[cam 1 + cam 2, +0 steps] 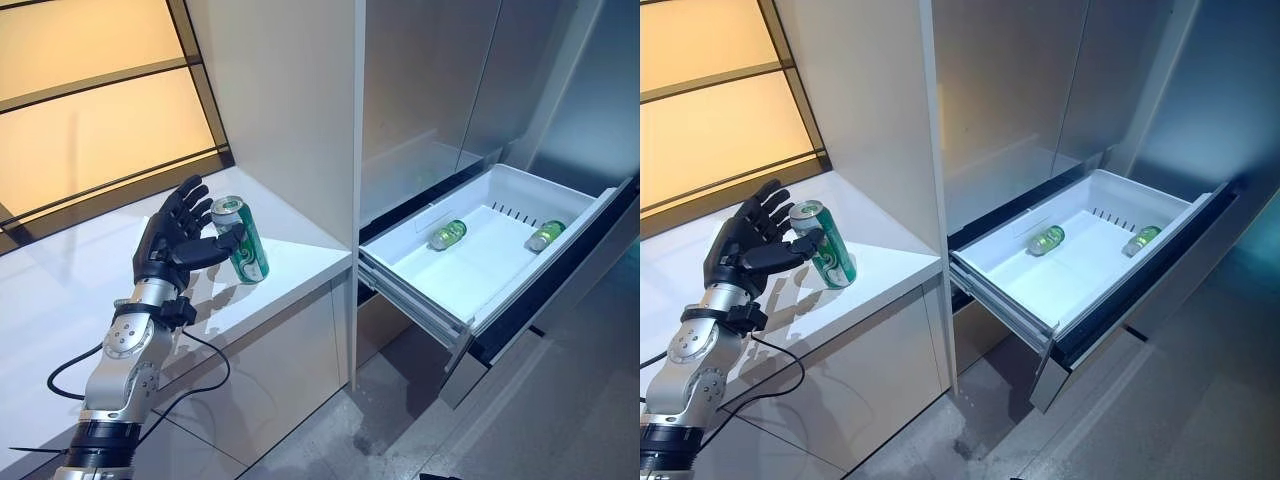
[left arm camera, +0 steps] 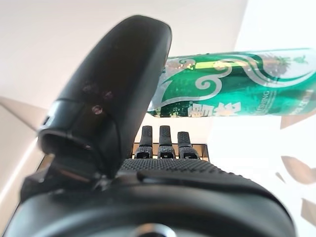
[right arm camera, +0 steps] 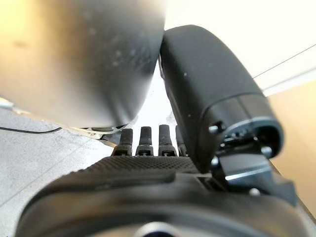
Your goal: Put drinks into fridge and close the fridge
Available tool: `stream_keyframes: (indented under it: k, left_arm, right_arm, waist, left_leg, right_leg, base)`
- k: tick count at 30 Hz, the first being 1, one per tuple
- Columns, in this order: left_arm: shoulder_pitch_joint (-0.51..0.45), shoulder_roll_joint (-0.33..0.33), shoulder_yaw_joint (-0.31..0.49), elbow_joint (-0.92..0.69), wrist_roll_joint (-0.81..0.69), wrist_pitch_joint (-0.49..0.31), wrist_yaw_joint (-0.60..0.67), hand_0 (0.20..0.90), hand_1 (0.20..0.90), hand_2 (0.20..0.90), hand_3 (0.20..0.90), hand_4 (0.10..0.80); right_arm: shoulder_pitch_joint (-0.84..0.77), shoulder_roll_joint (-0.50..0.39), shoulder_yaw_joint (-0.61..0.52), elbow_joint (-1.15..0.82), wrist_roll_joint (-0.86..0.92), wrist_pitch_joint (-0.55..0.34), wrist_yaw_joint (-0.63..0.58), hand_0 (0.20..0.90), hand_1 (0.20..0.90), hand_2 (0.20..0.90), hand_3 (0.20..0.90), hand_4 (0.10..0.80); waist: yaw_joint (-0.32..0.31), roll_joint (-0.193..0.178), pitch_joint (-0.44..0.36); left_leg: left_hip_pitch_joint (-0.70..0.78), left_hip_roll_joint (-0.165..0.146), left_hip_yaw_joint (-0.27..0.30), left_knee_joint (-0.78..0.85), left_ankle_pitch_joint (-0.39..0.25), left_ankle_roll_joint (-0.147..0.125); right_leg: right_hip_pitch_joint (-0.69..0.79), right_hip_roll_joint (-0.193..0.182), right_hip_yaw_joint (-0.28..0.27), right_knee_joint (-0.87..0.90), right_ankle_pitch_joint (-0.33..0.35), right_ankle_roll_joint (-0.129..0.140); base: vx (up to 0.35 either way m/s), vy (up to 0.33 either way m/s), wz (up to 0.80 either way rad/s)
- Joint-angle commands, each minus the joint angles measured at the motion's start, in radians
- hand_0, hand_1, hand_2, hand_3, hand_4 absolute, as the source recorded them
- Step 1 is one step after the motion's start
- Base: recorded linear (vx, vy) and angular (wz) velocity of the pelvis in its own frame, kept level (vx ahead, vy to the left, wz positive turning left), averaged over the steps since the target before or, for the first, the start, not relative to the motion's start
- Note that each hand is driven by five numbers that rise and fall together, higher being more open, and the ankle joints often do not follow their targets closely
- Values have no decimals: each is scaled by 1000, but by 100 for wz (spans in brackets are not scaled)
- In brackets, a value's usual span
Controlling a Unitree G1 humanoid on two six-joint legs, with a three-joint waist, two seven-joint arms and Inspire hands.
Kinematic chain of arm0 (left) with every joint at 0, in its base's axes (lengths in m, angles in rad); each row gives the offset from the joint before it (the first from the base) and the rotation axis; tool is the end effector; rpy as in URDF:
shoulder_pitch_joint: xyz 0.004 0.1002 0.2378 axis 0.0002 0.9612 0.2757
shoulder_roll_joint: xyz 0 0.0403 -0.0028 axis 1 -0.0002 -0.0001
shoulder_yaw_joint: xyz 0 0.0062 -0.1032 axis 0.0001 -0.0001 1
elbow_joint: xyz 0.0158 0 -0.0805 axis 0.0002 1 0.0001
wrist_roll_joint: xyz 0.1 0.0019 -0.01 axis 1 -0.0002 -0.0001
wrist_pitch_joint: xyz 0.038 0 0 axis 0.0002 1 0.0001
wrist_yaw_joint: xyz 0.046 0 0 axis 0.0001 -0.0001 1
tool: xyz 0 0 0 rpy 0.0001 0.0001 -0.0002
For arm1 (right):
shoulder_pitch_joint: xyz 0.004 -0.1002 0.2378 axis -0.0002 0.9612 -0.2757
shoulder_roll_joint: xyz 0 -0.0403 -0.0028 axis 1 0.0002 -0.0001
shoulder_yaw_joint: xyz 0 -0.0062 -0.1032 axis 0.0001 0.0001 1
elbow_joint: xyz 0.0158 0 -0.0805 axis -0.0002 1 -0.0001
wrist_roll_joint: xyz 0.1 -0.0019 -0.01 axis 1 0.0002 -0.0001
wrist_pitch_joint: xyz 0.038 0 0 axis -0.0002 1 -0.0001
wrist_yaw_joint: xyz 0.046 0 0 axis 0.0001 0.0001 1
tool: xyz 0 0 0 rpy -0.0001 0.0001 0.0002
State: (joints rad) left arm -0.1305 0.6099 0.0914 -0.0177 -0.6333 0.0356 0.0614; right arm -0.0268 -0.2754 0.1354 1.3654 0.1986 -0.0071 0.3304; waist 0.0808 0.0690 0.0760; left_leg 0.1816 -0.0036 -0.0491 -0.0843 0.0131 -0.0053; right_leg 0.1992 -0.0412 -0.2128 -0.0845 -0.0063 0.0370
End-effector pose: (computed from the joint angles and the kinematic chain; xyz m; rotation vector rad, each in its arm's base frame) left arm 0.2257 0.2635 0.1188 -0.0330 -0.1560 0.0871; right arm 0.0579 -0.2418 -0.1151 0.0596 1.3254 0.0763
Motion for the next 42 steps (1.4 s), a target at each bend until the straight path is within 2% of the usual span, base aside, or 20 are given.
stream_keyframes:
  k: [1,15,22,31,42]
  left_arm:
    - [-223,81,56,16,-27,-63,6,900,900,900,900,800]
    - [-293,113,14,58,-50,-21,22,900,900,900,900,800]
    - [-303,106,1,93,-44,-17,37,900,900,900,900,800]
    - [-301,96,-17,148,32,-4,59,900,900,900,900,800]
    - [-312,90,-30,187,-9,-16,64,900,900,900,900,800]
  right_arm:
    - [-4,-14,22,35,-16,18,17,900,900,900,900,800]
    - [-1,-24,22,33,-19,25,22,900,900,900,900,800]
    - [3,-24,23,26,-12,28,21,900,900,900,900,800]
    - [7,-26,23,9,-7,36,19,900,900,900,900,800]
    - [9,-30,17,-1,-5,44,18,900,900,900,900,800]
  waist:
    - [-22,4,-23]
    - [-45,6,-22]
    - [-54,3,-20]
    - [-64,-1,-13]
    - [-74,-5,-11]
  left_leg:
    - [5,-62,18,24,-100,26]
    - [10,-64,29,30,-108,32]
    - [9,-64,34,36,-112,34]
    - [9,-66,35,47,-119,39]
    - [10,-68,40,49,-122,42]
  right_leg:
    - [-36,37,52,131,-145,5]
    - [-41,39,74,135,-144,9]
    - [-45,40,86,141,-146,10]
    - [-51,42,100,154,-149,9]
    - [-55,44,110,158,-149,10]
  base:
    - [0,0,0]
    - [17,6,-2]
    - [29,3,-6]
    - [18,6,-3]
    - [4,4,-2]
